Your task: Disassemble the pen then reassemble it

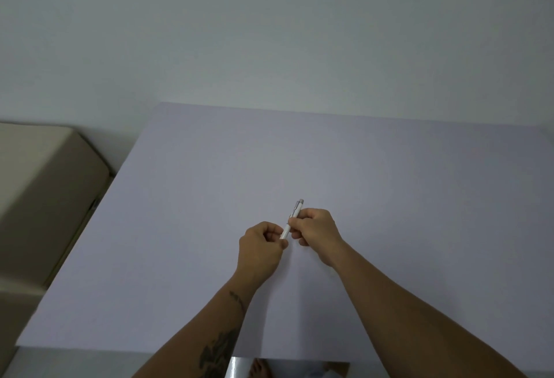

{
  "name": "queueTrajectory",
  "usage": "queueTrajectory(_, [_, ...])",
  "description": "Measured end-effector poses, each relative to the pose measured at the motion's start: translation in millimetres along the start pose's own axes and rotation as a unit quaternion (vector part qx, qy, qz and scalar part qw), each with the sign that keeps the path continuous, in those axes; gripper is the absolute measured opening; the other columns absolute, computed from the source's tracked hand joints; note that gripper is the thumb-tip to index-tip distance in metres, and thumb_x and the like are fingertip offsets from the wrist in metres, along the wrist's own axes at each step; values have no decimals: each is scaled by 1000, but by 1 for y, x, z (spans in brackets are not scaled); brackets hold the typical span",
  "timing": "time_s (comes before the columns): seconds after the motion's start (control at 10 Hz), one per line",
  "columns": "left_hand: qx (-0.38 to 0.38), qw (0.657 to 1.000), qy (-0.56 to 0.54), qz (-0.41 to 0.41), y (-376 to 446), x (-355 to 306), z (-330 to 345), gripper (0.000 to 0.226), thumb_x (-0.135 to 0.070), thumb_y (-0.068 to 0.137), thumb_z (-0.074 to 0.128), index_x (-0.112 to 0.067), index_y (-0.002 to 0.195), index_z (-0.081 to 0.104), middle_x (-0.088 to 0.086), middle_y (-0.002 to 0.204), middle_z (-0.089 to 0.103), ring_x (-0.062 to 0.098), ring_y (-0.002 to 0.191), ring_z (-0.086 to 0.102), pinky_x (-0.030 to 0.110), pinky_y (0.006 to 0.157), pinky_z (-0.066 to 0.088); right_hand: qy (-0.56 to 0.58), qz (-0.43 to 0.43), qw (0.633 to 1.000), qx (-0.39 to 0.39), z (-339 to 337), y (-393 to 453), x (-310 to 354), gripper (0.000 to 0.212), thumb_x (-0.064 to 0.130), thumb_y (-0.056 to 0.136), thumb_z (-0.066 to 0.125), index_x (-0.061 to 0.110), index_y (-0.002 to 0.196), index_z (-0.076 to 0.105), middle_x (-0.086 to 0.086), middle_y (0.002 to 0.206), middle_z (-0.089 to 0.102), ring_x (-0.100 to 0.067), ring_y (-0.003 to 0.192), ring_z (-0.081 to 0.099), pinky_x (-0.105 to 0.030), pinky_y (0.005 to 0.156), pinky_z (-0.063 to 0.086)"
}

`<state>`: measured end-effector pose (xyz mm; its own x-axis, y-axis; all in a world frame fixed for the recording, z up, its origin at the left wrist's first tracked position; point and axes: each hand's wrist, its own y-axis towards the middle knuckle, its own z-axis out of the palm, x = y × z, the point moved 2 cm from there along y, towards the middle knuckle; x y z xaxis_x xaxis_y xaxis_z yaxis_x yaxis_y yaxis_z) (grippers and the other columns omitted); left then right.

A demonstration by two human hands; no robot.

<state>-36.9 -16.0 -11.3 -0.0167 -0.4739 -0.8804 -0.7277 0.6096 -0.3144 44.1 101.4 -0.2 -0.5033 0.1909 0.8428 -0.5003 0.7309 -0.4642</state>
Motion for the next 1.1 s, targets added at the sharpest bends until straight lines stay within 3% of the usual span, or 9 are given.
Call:
queueTrajectory(0.1, [2, 1000, 10, 24, -1, 9, -2, 13, -11, 81, 73, -22, 87, 68, -7, 74, 66, 7, 65, 61, 12, 58, 44, -1, 4, 1000, -11, 2, 0, -2, 6, 13, 84, 65, 11, 80, 69, -5, 74, 71, -15, 65, 66, -32, 63, 55])
queueTrajectory(0.2, [-22, 994, 85, 70, -1, 19, -9, 16, -17, 86, 66, -21, 101, 65, -2, 97, 68, 15, 86, 64, 23, 75, 52, -29, -7, 998, -49, 1, 3, -3, 8, 17, 84, 62, 12, 84, 69, -7, 77, 71, -20, 69, 66, -40, 69, 58])
queueTrajectory(0.3, [17, 934, 336, 117, 4, 36, -18, 56, -40, 88, 55, -17, 138, 44, 6, 144, 45, 26, 130, 43, 40, 107, 38, -100, -34, 992, -66, 0, 5, -5, 9, 21, 84, 61, 18, 82, 69, 1, 72, 67, -20, 70, 63, -33, 64, 50])
queueTrajectory(0.4, [91, 846, 519, 86, 10, 57, -22, 95, -66, 80, 42, -21, 153, 1, 12, 162, -10, 37, 147, -12, 60, 116, 0, -203, -51, 976, -61, 4, 5, -12, 11, 21, 84, 60, 15, 84, 69, 1, 72, 66, -24, 74, 64, -32, 66, 50])
queueTrajectory(0.5, [121, 831, 539, 60, 12, 69, -19, 104, -74, 76, 37, -23, 152, -13, 14, 159, -26, 40, 144, -24, 68, 113, -3, -280, -46, 957, -56, 13, 6, -22, 22, 22, 84, 60, 18, 104, 67, -5, 92, 70, -29, 90, 66, -32, 75, 49])
queueTrajectory(0.6, [120, 831, 541, 57, 15, 74, -21, 106, -76, 76, 36, -24, 152, -16, 13, 158, -29, 40, 143, -26, 69, 112, -3, -332, -37, 942, -43, 24, 8, -30, 33, 27, 86, 60, 18, 117, 55, -12, 107, 66, -32, 97, 64, -34, 76, 47])
queueTrajectory(0.8, [110, 837, 531, 68, 17, 75, -14, 106, -77, 75, 37, -25, 151, -17, 12, 158, -30, 39, 143, -27, 69, 112, -4, -384, -5, 921, -65, 25, 14, -38, 25, 25, 87, 58, 11, 108, 55, -13, 111, 63, -33, 98, 63, -35, 74, 47])
queueTrajectory(1.1, [119, 834, 536, 48, 21, 79, -20, 106, -75, 74, 40, -27, 152, -11, 11, 160, -24, 39, 145, -22, 68, 113, -1, -363, 21, 930, -60, 22, 16, -30, 29, 24, 82, 58, 9, 107, 57, -13, 112, 61, -33, 100, 61, -34, 77, 47])
